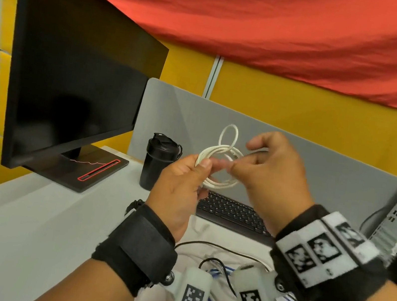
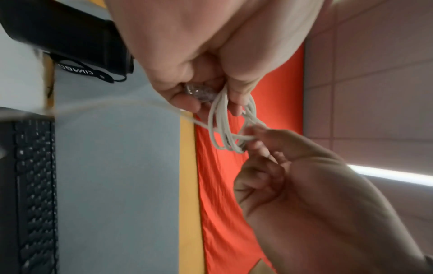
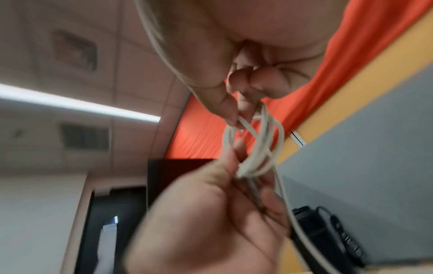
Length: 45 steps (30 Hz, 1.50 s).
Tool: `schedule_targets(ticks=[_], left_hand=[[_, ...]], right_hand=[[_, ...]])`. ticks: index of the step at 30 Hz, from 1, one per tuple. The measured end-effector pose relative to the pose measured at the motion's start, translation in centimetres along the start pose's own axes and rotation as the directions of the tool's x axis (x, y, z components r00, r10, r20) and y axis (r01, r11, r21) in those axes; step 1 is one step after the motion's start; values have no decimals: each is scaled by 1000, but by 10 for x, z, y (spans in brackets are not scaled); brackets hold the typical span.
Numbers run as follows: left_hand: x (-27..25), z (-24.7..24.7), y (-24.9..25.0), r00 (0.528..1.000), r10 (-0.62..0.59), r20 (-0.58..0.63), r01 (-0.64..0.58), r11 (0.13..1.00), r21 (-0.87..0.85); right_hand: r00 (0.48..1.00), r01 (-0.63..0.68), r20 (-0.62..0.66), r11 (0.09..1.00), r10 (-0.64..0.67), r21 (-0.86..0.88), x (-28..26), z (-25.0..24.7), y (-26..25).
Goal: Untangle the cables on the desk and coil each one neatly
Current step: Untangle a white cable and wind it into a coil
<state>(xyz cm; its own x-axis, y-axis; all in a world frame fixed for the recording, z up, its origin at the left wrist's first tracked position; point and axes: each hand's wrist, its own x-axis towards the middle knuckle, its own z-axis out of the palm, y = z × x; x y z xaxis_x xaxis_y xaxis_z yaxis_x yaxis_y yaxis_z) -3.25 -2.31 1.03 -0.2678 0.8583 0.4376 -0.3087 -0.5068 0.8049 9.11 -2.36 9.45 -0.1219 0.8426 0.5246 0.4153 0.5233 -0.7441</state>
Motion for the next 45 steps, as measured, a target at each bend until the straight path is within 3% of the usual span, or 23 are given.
schedule_targets(ticks=[2,4,7,10,13,14,16,19,22,24,25,26,27,29,30,32,34,36,38,39,41,43,45], left_hand=[[5,-6,-2,997,-36,-74,35,999,-20],[9,-11,-1,993,-43,-113,39,999,-34],[10,-11,-3,997,22,-78,-17,998,61],[8,-11,-9,996,43,-78,-31,989,147],[10,-16,-11,985,30,-172,0,985,172],[11,-17,-11,980,26,-197,7,986,168],[12,-17,-11,970,-6,-241,30,995,97],[13,-14,-7,965,-123,-232,89,984,-154],[13,-13,-4,966,-174,-194,107,944,-313],[14,-15,-3,964,-153,-217,82,948,-307],[14,-17,-3,962,-133,-236,63,957,-285],[14,-18,-2,961,-110,-253,45,968,-248],[14,-19,0,962,-86,-261,32,979,-203],[15,-16,1,965,-36,-260,7,994,-113],[14,-15,0,965,-13,-262,-7,997,-75],[14,-14,-2,963,8,-271,-16,999,-29],[15,-18,-5,952,-27,-306,6,998,-70],[16,-23,-4,942,-130,-310,55,969,-241],[17,-25,0,940,-221,-259,96,903,-419],[17,-25,3,940,-255,-226,119,868,-483],[15,-20,5,940,-313,-136,190,810,-554],[10,-13,6,937,-347,-20,279,785,-553],[5,-8,5,933,-346,98,349,800,-488]], right_hand=[[986,-157,104,933,130,324,5,-19,-5],[960,-265,230,792,162,550,7,-41,-10],[933,-334,339,634,118,698,6,-65,-15],[894,-421,429,569,128,706,4,-75,-16],[757,-602,595,644,271,472,0,-84,-13],[750,-583,587,724,305,368,-1,-85,-11],[787,-442,535,886,308,141,-6,-81,-4],[765,-268,581,958,276,-102,-20,-62,8],[625,-275,743,959,237,-75,-31,-51,17],[539,-376,834,921,123,107,-30,-56,18],[530,-441,847,865,35,239,-28,-59,19],[560,-491,827,782,-54,383,-25,-62,20],[625,-512,773,688,-113,515,-23,-64,22],[770,-500,630,520,-98,692,-18,-65,26],[794,-514,603,448,-75,732,-16,-64,27],[756,-606,654,341,-37,719,-11,-65,25],[678,-706,722,396,139,587,-10,-65,23],[645,-695,687,631,336,345,-14,-59,24],[703,-475,591,880,395,-24,-20,-49,23],[737,-340,553,920,389,-194,-22,-44,24],[780,-90,522,887,345,-452,-17,-37,25],[790,149,539,761,293,-632,-8,-32,26],[859,161,444,689,255,-707,5,-29,25]])
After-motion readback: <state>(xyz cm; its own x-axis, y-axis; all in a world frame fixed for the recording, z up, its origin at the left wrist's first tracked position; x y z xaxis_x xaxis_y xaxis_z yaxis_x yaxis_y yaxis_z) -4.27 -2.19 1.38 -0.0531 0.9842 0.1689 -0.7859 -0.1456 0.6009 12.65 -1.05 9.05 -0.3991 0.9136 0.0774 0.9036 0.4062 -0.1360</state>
